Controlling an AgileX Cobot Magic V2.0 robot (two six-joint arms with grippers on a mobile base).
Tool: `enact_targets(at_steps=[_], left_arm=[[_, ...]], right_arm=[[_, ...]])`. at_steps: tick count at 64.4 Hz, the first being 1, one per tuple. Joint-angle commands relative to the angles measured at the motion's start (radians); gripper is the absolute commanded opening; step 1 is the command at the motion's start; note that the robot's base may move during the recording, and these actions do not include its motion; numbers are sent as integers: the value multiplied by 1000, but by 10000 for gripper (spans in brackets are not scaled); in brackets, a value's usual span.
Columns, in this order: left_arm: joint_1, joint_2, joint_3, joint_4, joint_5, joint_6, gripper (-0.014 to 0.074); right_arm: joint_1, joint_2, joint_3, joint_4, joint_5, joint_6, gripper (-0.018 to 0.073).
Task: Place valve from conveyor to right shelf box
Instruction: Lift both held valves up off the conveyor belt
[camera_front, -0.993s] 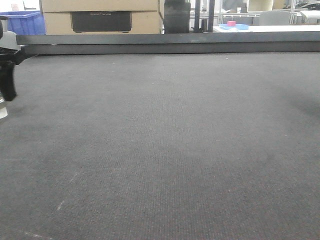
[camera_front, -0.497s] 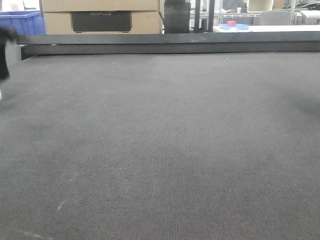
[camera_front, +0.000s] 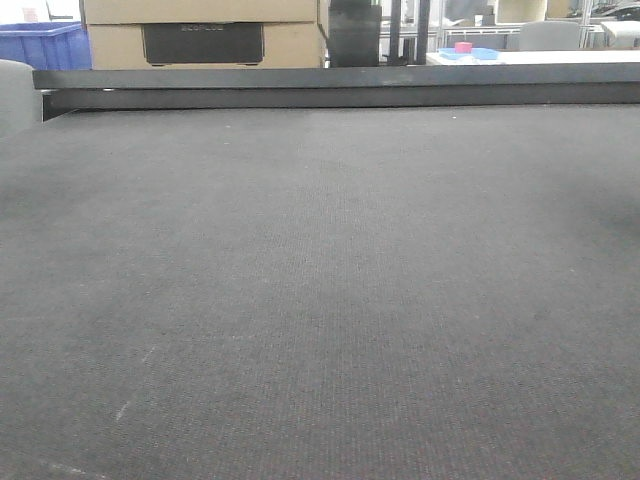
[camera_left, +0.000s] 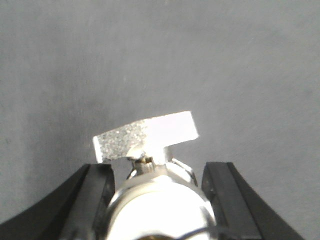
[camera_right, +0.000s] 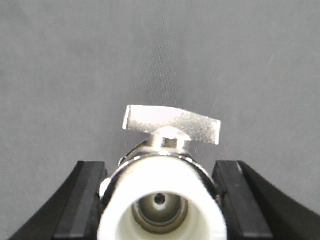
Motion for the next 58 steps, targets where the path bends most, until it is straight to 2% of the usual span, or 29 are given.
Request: enact_targets(at_steps=[1, 18, 58], left_arm=[[-9, -65, -12, -25, -56, -18, -111], [-9, -133, -12, -25, -90, -30, -111], [-9, -133, -11, -18, -88, -30, -111]], right_arm=[[-3, -35, -35, 1, -69, 1, -159], [-3, -37, -110, 20, -69, 1, -159], [-3, -37, -112, 20, -88, 1, -162]])
